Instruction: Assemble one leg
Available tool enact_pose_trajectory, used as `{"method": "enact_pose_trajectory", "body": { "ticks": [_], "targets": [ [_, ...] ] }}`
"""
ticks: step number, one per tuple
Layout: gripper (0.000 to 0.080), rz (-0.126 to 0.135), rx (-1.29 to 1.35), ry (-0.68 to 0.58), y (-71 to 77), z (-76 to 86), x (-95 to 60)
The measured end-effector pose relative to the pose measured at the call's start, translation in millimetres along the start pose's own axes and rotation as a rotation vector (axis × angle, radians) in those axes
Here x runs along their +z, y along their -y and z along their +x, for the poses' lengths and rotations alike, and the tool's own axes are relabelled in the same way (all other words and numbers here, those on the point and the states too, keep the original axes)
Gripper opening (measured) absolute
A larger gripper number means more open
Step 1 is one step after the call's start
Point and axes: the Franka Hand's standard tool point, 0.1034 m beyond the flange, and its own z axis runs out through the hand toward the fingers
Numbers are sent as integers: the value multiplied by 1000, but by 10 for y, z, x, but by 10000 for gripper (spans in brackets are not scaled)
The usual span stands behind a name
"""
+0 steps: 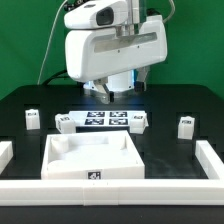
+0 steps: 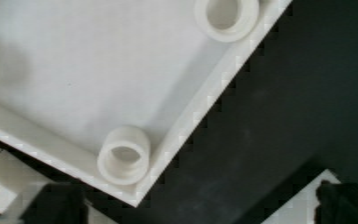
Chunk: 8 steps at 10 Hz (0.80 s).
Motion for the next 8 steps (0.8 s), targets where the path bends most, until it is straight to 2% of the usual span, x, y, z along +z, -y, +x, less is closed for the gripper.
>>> {"method": "enact_pose_trajectory", "body": {
  "ticks": [8],
  "targets": [
    [650, 3, 0, 3, 5, -6, 19]
  ]
}}
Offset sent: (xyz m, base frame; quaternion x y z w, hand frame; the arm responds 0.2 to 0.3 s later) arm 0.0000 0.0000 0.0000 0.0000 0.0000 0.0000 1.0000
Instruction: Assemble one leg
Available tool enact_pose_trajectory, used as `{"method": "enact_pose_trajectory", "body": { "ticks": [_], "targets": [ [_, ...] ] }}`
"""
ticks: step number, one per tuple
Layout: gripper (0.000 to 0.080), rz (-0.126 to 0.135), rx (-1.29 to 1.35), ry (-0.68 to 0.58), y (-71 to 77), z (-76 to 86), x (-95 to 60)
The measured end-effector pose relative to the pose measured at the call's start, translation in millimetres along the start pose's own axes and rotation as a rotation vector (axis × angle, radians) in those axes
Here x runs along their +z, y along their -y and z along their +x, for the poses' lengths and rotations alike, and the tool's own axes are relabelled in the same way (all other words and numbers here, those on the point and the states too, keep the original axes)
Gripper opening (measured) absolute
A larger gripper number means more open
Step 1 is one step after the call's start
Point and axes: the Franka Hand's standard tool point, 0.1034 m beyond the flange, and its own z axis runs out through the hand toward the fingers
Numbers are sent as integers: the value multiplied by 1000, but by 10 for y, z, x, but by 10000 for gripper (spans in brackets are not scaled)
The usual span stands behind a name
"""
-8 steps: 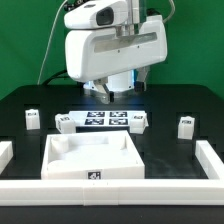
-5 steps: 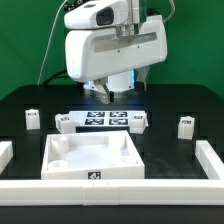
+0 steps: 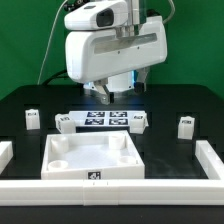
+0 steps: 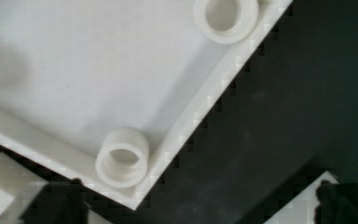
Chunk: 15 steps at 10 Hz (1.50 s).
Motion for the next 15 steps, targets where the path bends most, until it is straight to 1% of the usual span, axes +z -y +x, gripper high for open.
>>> {"method": "enact_pose_trajectory", "body": {
  "ticks": [1, 2, 3, 4, 5, 6, 7, 11, 12, 13, 14, 15],
  "targets": [
    [650, -1, -3, -1, -1, -2, -1],
    [650, -26, -68, -21, -19, -44, -13],
    [650, -72, -155, -48, -14, -127, 48],
    [650, -93, -261, -42, 29, -229, 156],
    [650, -91, -353, -21, -2, -275, 182],
    [650, -98, -443, 2, -45, -296, 188],
    [650, -97, -497, 27, -68, -335, 216],
    [650, -93, -485, 27, -58, -341, 235],
    [650, -89, -600, 42, -58, -360, 280],
    [650, -72, -723, 62, -56, -418, 386],
    [650, -37, -874, 86, -81, -473, 527],
    [650, -31, -902, 93, -97, -481, 612]
  ]
}}
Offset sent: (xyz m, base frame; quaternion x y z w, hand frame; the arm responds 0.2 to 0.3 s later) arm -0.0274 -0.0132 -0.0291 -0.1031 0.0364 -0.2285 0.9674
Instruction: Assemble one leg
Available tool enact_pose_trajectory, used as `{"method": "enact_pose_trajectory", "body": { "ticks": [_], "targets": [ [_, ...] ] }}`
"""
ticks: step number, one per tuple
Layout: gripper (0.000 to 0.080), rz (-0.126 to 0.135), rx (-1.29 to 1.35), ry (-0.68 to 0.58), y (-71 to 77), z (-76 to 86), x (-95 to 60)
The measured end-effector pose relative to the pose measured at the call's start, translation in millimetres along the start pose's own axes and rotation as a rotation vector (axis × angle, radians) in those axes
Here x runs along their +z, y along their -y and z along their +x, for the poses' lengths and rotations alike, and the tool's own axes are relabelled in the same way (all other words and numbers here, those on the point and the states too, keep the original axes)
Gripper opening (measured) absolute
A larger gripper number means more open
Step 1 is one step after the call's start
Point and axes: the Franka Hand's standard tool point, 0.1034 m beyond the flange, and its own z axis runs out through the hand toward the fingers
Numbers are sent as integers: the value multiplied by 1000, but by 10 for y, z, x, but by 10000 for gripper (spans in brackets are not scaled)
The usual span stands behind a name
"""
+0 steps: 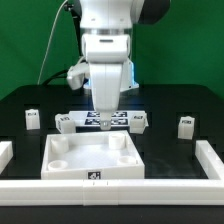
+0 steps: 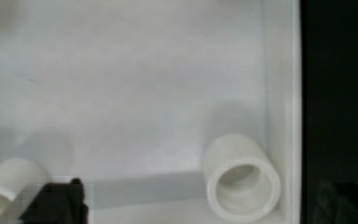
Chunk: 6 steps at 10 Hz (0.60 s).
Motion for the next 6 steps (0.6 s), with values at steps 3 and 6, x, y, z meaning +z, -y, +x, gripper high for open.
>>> {"method": "enact_pose_trajectory", "body": {
  "ticks": [3, 6],
  "targets": [
    [650, 1, 15, -1, 25, -45, 21],
    [650, 15, -1, -2, 77, -92, 93]
  ]
}}
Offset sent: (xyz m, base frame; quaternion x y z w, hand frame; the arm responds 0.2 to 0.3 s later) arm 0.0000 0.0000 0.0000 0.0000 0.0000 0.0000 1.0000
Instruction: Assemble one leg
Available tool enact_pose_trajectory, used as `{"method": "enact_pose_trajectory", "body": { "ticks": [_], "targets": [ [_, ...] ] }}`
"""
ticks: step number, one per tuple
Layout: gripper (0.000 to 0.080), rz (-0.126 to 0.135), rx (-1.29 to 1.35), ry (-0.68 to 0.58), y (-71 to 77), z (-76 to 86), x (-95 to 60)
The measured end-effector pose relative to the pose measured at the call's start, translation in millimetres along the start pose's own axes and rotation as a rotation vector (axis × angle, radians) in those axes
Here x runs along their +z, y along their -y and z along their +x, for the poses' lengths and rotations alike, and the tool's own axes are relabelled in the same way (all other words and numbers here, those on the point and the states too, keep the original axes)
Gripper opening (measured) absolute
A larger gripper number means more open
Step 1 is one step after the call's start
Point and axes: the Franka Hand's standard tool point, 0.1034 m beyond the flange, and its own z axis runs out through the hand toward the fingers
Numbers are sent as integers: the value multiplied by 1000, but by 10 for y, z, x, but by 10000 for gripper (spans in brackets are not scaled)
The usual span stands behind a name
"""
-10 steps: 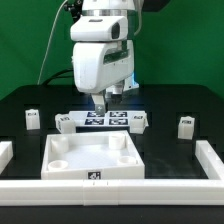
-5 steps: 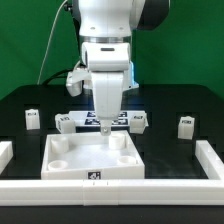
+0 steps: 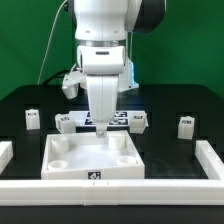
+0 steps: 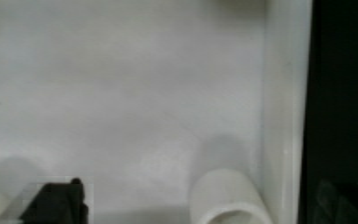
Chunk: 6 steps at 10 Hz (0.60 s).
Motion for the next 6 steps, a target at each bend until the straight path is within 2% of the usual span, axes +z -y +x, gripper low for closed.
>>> {"method": "enact_pose_trajectory", "body": {
  "ticks": [1, 3, 6],
  "targets": [
    [650, 0, -11, -2, 32, -17, 56],
    [650, 8, -17, -12, 196, -55, 213],
    [650, 33, -16, -19, 280, -32, 338]
  ]
}}
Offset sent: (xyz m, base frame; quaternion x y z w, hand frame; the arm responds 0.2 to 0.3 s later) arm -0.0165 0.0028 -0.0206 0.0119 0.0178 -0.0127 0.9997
